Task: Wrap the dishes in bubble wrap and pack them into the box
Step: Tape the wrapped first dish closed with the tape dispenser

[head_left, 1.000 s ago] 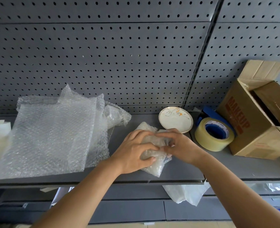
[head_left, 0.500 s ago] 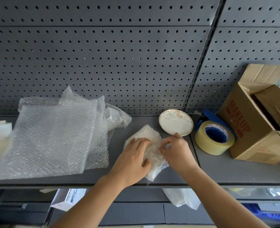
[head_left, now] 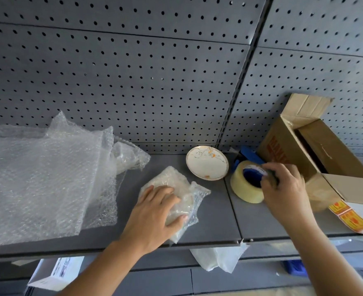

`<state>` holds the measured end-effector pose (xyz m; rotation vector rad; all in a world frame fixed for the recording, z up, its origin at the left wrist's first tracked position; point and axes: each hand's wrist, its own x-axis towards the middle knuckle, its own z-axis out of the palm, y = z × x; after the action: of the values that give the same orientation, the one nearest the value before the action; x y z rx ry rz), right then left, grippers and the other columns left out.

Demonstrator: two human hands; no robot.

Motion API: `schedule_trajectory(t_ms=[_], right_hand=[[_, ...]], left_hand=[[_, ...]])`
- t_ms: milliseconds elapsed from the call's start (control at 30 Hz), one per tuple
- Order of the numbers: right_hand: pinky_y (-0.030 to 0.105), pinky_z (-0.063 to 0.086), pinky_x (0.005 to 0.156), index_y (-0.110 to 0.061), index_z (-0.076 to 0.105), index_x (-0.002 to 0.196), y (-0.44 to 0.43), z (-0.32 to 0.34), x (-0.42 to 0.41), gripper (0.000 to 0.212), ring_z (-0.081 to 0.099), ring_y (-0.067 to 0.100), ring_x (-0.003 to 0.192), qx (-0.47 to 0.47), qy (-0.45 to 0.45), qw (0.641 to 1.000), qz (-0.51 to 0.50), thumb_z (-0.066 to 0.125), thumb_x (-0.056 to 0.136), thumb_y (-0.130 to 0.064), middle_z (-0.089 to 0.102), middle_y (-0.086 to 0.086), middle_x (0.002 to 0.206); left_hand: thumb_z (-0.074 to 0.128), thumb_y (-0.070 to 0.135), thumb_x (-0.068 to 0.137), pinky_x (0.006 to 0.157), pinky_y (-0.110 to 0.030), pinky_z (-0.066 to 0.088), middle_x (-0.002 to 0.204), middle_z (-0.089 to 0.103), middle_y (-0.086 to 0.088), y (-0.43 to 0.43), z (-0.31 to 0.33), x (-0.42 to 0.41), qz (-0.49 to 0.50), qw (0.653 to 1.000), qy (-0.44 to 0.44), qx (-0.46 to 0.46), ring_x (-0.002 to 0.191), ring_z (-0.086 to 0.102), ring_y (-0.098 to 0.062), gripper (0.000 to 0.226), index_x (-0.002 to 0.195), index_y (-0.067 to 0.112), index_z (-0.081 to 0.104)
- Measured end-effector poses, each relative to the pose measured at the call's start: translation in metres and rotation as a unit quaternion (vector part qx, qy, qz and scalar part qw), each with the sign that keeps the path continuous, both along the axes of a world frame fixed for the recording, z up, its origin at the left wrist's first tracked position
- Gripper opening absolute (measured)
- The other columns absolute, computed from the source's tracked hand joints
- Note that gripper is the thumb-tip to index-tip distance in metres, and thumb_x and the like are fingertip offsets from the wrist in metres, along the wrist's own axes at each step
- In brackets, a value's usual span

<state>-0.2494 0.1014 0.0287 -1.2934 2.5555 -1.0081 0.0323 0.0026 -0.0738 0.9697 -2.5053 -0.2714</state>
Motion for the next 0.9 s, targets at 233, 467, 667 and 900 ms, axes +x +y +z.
schedule_trajectory(t_ms=[233,467,667,900], right_hand=[[0.037,0.036,0.097,-0.02,0.046,0.14,0.026,-0.023,0.011,0.041,0.043,0.026,0.129,0.019,-0.099,0.993,-0.056,0.051,0.099,-0.023,0.044,0.007,0.141],[0.047,0.047,0.098,-0.015,0.036,0.142,0.002,-0.038,0.0,0.055,0.062,0.041,0.11,0.06,-0.204,0.966,-0.148,0.043,0.1,-0.05,0.058,0.021,0.129],[0.054,0.055,0.088,-0.002,0.033,0.115,-0.02,-0.032,-0.008,0.041,0.064,0.049,0.097,0.063,-0.18,0.963,-0.191,0.055,0.097,-0.032,0.056,0.032,0.122],[0.029,0.042,0.064,0.007,0.024,0.141,-0.028,-0.024,-0.012,0.069,0.059,0.032,0.083,0.149,-0.194,0.95,-0.193,0.065,0.095,-0.025,0.049,0.025,0.135]], left_hand=[[0.046,0.064,0.096,0.122,-0.034,0.022,0.129,0.057,0.014,0.0,-0.001,-0.004,0.015,1.0,0.008,0.0,0.13,0.048,-0.008,0.042,0.118,0.032,0.064],[0.047,0.064,0.096,0.121,-0.034,0.023,0.129,0.057,0.014,0.0,-0.003,-0.001,0.014,1.0,0.011,0.012,0.13,0.049,-0.009,0.044,0.118,0.031,0.064],[0.045,0.066,0.096,0.121,-0.037,0.025,0.127,0.058,0.013,-0.001,-0.006,-0.002,0.015,1.0,0.014,0.011,0.128,0.051,-0.01,0.045,0.117,0.031,0.065],[0.044,0.066,0.096,0.121,-0.037,0.023,0.129,0.058,0.012,-0.001,-0.004,-0.002,0.017,1.0,0.006,0.015,0.129,0.051,-0.011,0.047,0.119,0.031,0.065]])
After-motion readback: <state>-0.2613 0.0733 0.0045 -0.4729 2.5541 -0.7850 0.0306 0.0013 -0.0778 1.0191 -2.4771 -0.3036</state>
